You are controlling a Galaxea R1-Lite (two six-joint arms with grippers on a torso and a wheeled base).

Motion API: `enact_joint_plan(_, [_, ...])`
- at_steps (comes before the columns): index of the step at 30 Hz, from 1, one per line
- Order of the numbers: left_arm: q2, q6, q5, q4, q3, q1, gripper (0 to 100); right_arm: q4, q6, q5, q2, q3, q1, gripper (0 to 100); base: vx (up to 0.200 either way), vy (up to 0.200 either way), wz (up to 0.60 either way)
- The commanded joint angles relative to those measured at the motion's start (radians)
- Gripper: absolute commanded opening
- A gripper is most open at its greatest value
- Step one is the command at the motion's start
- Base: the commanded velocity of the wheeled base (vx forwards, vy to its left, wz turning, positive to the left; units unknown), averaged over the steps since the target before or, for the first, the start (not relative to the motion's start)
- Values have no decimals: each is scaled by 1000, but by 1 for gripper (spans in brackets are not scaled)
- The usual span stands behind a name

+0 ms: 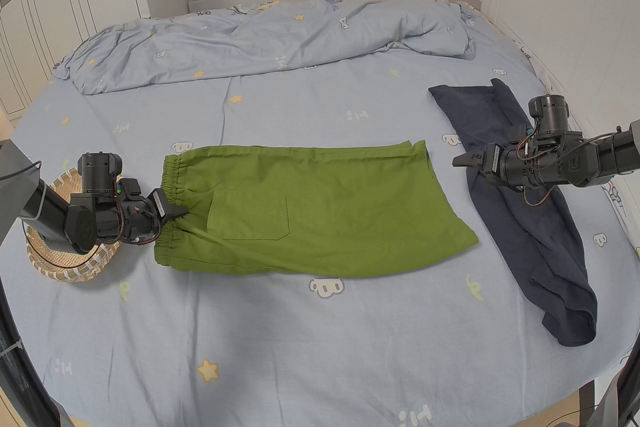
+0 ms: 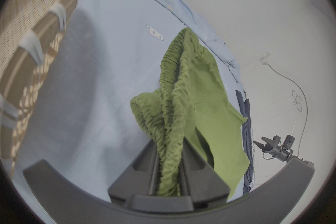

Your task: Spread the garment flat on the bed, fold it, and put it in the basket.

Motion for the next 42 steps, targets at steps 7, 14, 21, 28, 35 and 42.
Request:
enact_joint_plan(7, [-46, 3, 1, -2, 9, 5, 0, 27, 0, 19, 105, -7, 29, 100, 0, 0, 0])
enact_joint_plan(14, [-43, 3, 1, -2, 5, 5, 0, 59, 4, 77, 111, -1, 49, 100, 0, 0, 0])
enact_joint_plan(21, [-39, 3, 1, -2, 5, 2, 0, 90, 6, 128, 109, 17, 61, 100, 0, 0, 0])
enact_joint_plan(28, [-36, 4, 1, -2, 6, 0, 0, 93, 6, 131, 111, 31, 73, 100, 0, 0, 0])
enact_joint_plan(35, [-36, 4, 1, -2, 5, 0, 0, 91, 3, 131, 115, 30, 75, 0, 0, 0, 0])
enact_joint_plan(42, [-34, 4, 1, -2, 5, 0, 0, 88, 3, 131, 115, 28, 67, 0, 0, 0, 0])
